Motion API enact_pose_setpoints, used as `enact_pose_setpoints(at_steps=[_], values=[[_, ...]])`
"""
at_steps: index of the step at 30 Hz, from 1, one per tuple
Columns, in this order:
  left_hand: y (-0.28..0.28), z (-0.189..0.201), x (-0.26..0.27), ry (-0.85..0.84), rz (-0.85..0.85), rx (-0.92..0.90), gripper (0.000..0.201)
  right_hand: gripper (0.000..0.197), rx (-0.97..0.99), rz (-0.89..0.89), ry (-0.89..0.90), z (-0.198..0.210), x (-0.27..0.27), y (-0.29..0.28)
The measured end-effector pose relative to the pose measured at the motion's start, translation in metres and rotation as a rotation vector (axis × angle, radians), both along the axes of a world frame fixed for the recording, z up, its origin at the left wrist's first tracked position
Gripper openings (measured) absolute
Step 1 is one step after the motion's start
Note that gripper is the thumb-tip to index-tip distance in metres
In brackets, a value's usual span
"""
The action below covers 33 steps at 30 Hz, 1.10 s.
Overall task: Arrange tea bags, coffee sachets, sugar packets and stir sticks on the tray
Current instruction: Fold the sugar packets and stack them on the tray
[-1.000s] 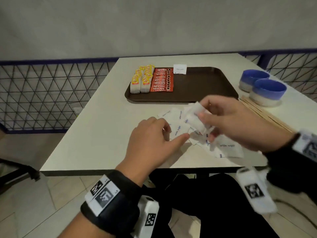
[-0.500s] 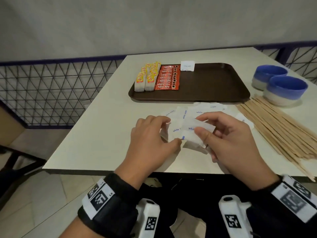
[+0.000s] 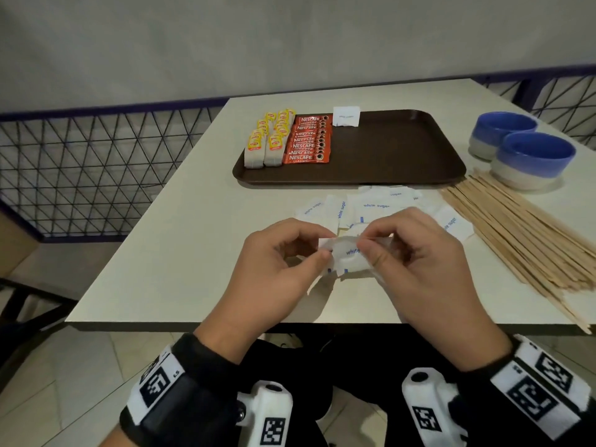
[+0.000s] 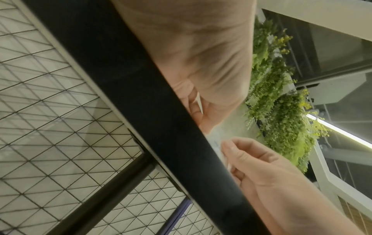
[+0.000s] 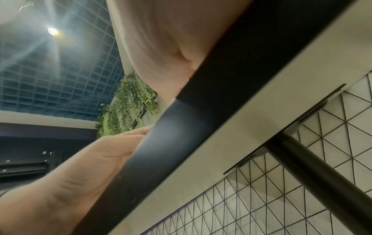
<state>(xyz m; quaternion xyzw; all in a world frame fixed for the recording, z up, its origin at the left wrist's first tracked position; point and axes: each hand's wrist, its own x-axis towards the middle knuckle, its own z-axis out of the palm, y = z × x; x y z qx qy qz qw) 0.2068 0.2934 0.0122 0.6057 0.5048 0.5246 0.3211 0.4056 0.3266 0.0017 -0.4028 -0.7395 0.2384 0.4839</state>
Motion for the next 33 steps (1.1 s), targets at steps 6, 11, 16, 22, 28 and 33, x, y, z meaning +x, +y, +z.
enact_pose_setpoints(at_steps=[6, 11, 16, 22, 28, 33], values=[[0.002, 0.004, -0.002, -0.245, -0.027, -0.06, 0.017, 0.011, -0.05, 0.063, 0.03, 0.005, -0.007, -0.001], [-0.002, 0.009, 0.005, -0.262, -0.077, -0.115, 0.03, 0.017, -0.132, 0.021, 0.155, 0.004, -0.008, -0.002], [-0.003, 0.012, 0.009, -0.152, -0.098, -0.175, 0.05, 0.018, -0.088, -0.004, 0.135, 0.006, -0.007, -0.008], [-0.002, 0.013, 0.006, -0.176, -0.088, -0.169, 0.047, 0.035, -0.199, 0.103, 0.211, 0.006, -0.008, -0.01], [-0.004, 0.013, 0.007, -0.173, -0.104, -0.169, 0.048, 0.039, -0.228, 0.161, 0.181, 0.004, -0.007, -0.009], [-0.005, 0.013, 0.006, -0.188, -0.108, -0.154, 0.048, 0.039, -0.214, 0.176, 0.192, 0.003, -0.007, -0.009]])
